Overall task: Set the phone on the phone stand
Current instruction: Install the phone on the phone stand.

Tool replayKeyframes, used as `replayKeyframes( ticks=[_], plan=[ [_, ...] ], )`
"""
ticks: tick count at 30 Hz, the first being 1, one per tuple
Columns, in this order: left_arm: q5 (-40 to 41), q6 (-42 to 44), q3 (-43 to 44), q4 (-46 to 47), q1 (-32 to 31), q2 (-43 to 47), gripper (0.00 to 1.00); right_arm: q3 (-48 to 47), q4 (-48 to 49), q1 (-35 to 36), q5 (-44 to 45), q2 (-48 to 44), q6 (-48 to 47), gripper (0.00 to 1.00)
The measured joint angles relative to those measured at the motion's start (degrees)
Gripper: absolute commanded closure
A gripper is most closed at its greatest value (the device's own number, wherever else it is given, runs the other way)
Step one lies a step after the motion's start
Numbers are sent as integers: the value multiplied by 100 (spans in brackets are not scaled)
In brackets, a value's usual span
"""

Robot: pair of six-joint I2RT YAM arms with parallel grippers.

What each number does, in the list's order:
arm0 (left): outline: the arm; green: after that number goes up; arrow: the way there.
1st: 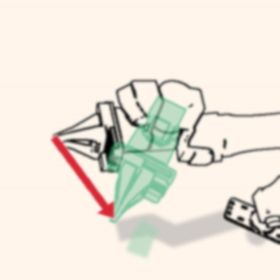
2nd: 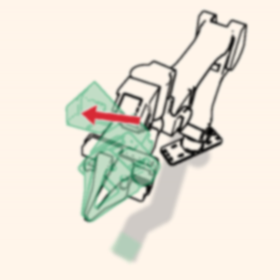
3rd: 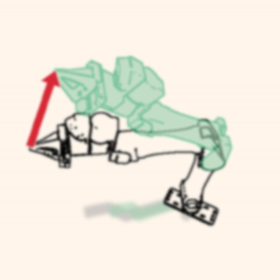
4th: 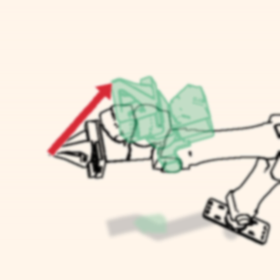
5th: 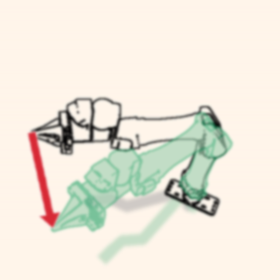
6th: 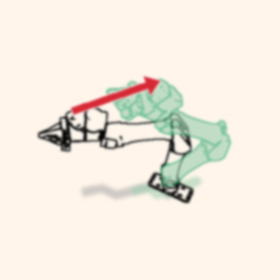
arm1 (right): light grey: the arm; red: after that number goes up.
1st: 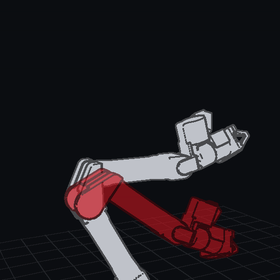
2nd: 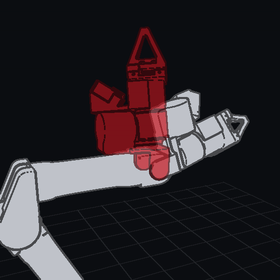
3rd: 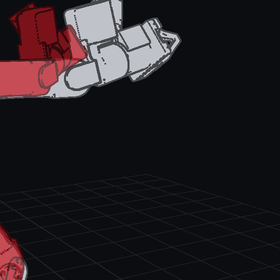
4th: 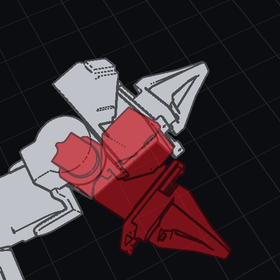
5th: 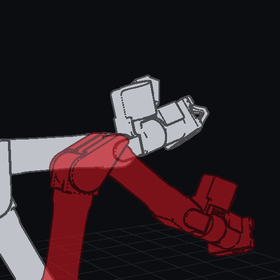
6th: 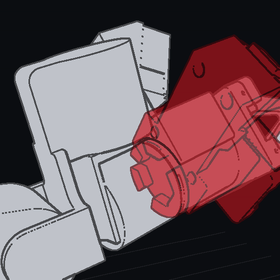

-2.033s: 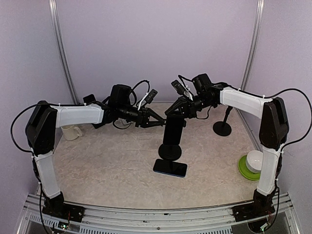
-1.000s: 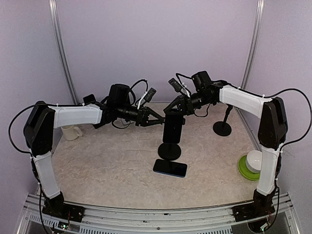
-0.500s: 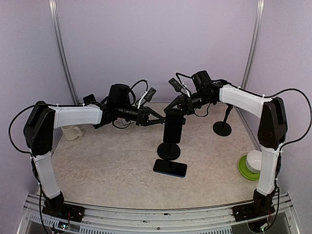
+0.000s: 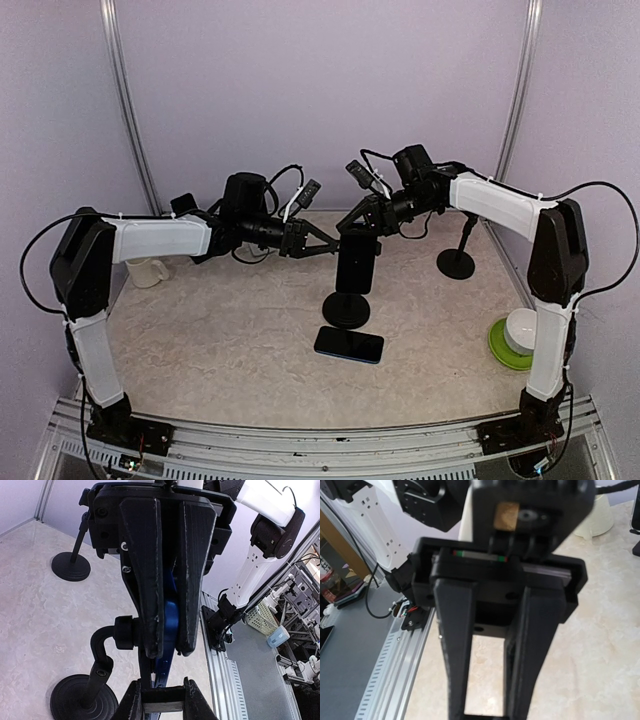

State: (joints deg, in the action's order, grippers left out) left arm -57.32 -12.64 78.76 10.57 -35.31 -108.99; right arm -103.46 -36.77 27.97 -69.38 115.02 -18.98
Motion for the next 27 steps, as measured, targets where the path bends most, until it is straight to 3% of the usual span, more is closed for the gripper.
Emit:
replayKeyframes(
  ticks=[16,27],
  plan=[
    [-205,50,52,114,50,-120,94,-122,-131,0,-46,74,-81,100],
    [-282,74,149,111,68,-205,85,-181,-188,0,-46,114,-98,100]
  ],
)
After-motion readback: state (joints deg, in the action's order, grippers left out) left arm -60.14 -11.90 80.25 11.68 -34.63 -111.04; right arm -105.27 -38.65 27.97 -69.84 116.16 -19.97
